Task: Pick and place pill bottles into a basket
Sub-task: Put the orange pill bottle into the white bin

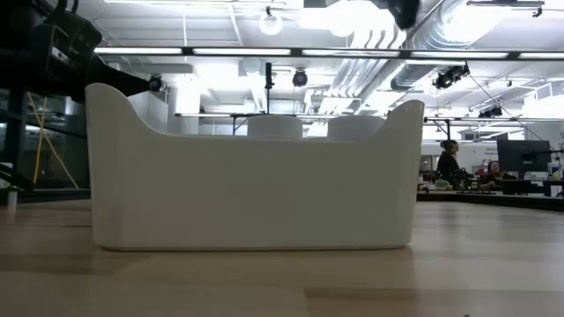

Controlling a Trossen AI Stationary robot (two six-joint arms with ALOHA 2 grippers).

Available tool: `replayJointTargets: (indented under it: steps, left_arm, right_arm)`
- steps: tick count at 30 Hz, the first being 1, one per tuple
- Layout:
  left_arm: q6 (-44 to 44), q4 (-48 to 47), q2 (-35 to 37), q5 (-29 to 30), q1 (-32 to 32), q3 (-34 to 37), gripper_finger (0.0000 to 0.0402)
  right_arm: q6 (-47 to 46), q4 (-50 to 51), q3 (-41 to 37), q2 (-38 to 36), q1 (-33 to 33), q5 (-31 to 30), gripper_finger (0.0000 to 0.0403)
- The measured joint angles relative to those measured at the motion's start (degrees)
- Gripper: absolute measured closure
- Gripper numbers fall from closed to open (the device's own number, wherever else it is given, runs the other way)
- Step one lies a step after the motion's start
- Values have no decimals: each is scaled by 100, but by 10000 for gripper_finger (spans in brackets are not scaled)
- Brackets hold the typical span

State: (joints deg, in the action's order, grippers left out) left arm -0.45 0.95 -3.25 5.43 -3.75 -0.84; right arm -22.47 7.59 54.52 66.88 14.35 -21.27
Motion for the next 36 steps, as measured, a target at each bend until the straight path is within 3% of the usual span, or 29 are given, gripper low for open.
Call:
replayJointTargets:
  steps: [5,12,18,26,31,36]
  left_arm:
    - [-4,0,0,2,0,0,379]
    - [-132,68,0,432,0,0,378]
    - [-159,80,0,486,0,0,378]
    - [-349,108,0,737,0,1,378]
    - [-613,114,0,751,0,0,373]
    - [-1392,215,0,955,0,1,336]
  right_arm:
    - [-15,-820,-1374,-1058,-24,-44,391]
    - [147,-1556,-2890,-2457,-547,117,397]
    - [617,-1565,-3463,-3373,-1255,573,401]
    - [792,-2014,-4475,-4713,-1534,622,401]
    - [538,-2508,-4984,-5067,-1580,511,401]
    - [294,-2621,-5041,-5109,-1579,14,401]
